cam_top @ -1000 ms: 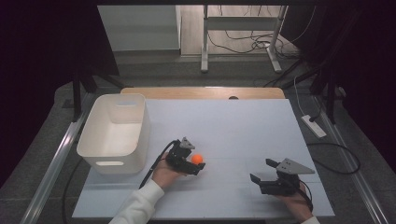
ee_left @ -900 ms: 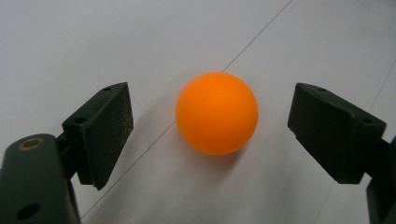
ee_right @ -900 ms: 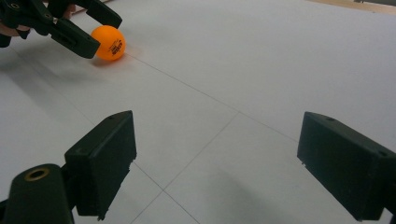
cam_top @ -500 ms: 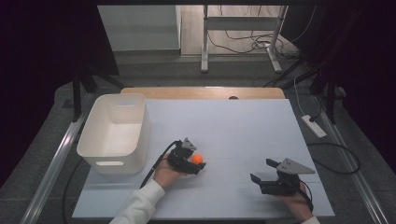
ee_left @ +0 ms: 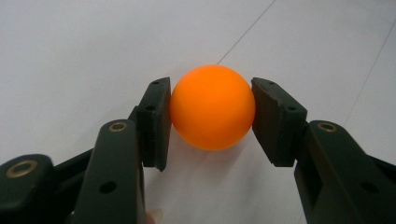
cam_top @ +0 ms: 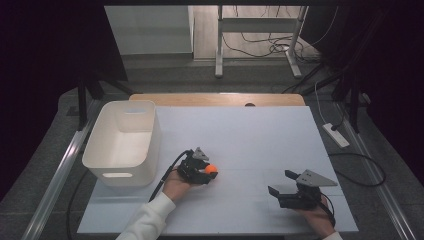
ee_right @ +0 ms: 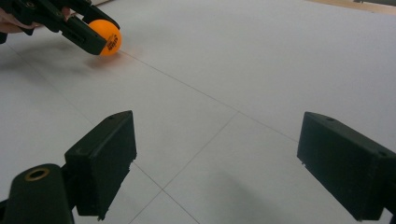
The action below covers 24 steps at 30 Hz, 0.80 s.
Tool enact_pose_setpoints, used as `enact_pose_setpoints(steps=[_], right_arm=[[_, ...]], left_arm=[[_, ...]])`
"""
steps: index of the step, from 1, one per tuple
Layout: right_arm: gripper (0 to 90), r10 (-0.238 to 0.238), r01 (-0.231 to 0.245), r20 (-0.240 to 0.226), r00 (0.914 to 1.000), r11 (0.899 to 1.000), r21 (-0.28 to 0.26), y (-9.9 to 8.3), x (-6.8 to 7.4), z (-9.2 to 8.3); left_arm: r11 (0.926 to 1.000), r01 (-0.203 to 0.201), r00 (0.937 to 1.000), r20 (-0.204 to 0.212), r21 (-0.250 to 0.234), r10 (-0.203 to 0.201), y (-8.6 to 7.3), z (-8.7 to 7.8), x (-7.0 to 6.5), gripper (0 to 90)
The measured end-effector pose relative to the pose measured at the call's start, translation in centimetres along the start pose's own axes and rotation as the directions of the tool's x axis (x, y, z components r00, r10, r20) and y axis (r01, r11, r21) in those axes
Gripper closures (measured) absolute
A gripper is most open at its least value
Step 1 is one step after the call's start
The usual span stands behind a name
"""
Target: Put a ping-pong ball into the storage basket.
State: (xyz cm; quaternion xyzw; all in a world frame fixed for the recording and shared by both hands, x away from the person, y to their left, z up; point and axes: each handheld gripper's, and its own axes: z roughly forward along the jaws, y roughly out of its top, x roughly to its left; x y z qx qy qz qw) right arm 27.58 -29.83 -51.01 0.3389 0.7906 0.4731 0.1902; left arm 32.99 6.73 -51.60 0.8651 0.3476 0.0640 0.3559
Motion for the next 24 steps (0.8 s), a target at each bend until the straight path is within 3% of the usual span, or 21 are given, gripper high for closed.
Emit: enact_pose_setpoints(steps=[15, 24], right_arm=[[11.7, 0.0, 0.0, 0.0, 1.0, 1.0, -0.001, 0.0, 0.0, 0.0], [11.7, 0.001, -0.001, 0.002, 1.0, 1.0, -0.003, 0.0, 0.0, -0.1]], left_arm=[[0.999, 0.0, 1.0, -0.007, -0.044, 0.0, 0.2, -1.3, 0.0, 50.6], [0.994, 0.004, 0.9999, -0.011, -0.109, -0.005, 0.3, -2.5, -0.1, 50.6]])
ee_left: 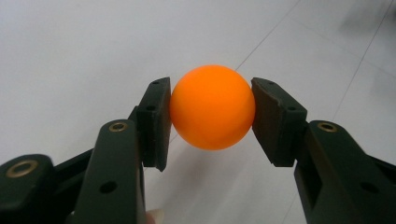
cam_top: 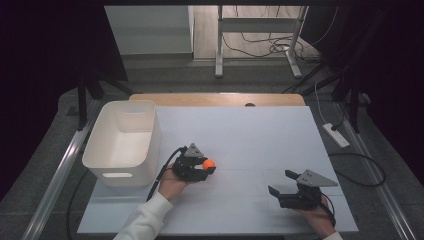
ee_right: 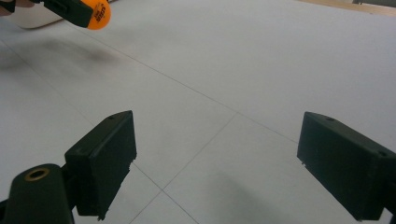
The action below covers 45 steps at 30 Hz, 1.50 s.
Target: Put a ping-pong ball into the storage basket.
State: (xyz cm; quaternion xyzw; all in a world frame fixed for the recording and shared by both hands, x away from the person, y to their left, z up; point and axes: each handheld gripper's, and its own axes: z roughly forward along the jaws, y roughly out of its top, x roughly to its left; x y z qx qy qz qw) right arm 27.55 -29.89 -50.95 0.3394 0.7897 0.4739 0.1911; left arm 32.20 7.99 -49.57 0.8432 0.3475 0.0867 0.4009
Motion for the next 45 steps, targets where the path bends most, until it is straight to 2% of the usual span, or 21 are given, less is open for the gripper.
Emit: enact_pose_setpoints(steps=[5, 19, 32, 45], right_arm=[[11.7, 0.0, 0.0, 0.001, 1.0, 1.0, -0.001, 0.0, 0.0, 0.0], [11.7, -0.003, 0.003, 0.004, 1.0, 1.0, -0.001, 0.0, 0.0, 0.0], [11.7, -0.002, 0.002, 0.004, 1.0, 1.0, -0.003, 0.0, 0.0, 0.0], [11.8, -0.004, 0.004, 0.008, 1.0, 1.0, 0.001, 0.0, 0.0, 0.0]], left_arm=[[0.9994, 0.0, 1.0, -0.001, -0.033, 0.0, 0.2, -0.6, -0.1, 50.6], [0.9962, -0.008, 1.0, -0.004, -0.087, 0.008, 0.5, -2.1, -0.4, 50.6], [0.9865, -0.006, 0.9999, -0.013, -0.164, 0.004, 1.0, -4.1, -0.6, 50.5], [0.9773, -0.01, 0.9998, -0.02, -0.212, 0.006, 1.3, -5.6, -0.7, 50.6]])
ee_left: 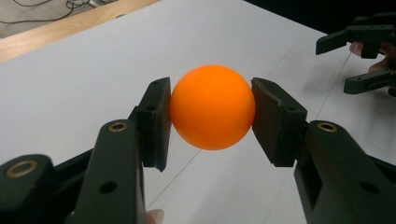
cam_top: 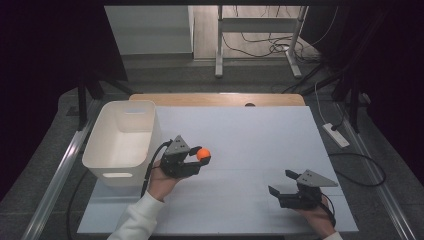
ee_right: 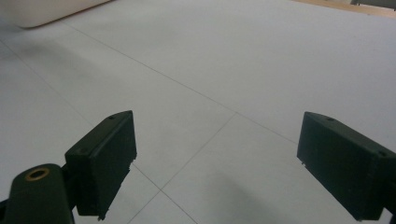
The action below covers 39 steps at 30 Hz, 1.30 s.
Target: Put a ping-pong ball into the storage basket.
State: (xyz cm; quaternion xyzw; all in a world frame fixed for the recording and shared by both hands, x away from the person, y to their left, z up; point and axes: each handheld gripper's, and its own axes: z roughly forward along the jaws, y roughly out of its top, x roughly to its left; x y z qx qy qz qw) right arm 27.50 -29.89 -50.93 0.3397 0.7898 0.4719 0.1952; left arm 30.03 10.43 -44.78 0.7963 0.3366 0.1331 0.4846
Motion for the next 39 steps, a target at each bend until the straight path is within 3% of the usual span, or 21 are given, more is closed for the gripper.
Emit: enact_pose_setpoints(steps=[39], right_arm=[[11.8, 0.002, -0.002, 0.0, 1.0, 1.0, -0.011, 0.1, -0.1, -0.2]], left_arm=[[0.9916, -0.007, 0.9986, -0.053, -0.129, 0.0, 3.3, -3.6, 0.9, 50.6]])
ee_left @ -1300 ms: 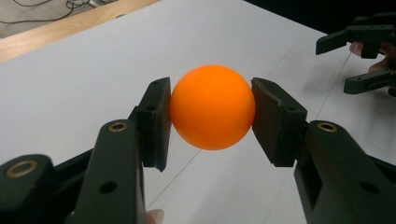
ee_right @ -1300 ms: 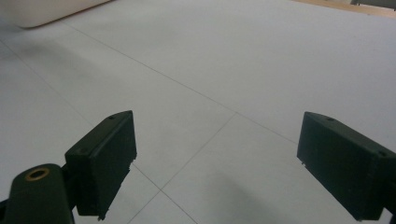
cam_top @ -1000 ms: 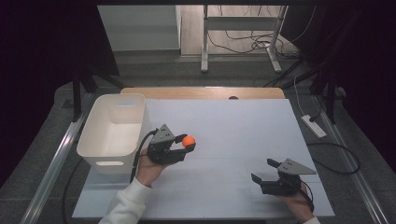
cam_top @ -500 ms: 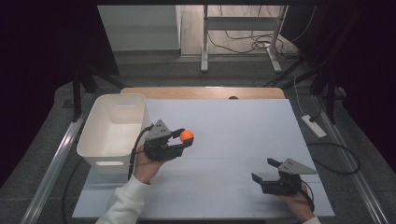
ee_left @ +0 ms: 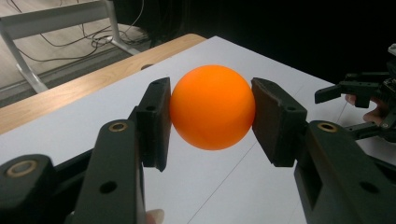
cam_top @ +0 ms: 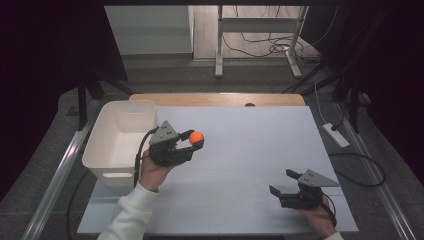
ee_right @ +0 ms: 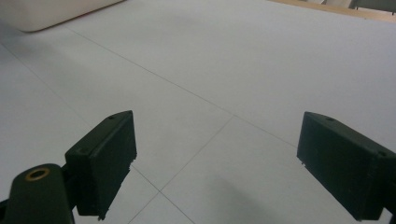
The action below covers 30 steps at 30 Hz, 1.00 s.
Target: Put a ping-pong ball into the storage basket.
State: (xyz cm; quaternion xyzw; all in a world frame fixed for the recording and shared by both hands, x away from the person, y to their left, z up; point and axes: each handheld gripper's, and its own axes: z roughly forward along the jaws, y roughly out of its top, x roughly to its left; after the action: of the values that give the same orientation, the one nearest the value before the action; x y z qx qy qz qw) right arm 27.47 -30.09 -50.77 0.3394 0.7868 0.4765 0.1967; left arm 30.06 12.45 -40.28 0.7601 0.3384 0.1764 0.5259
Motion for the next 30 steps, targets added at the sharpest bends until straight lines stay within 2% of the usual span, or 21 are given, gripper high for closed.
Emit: enact_pose_setpoints(steps=[30], right_arm=[[11.8, 0.004, -0.004, 0.001, 1.0, 1.0, 0.0, 0.0, 0.0, 0.0]], left_arm=[[0.9998, 0.001, 0.9982, -0.059, -0.017, -0.002, 1.8, -0.9, 1.7, 50.6]])
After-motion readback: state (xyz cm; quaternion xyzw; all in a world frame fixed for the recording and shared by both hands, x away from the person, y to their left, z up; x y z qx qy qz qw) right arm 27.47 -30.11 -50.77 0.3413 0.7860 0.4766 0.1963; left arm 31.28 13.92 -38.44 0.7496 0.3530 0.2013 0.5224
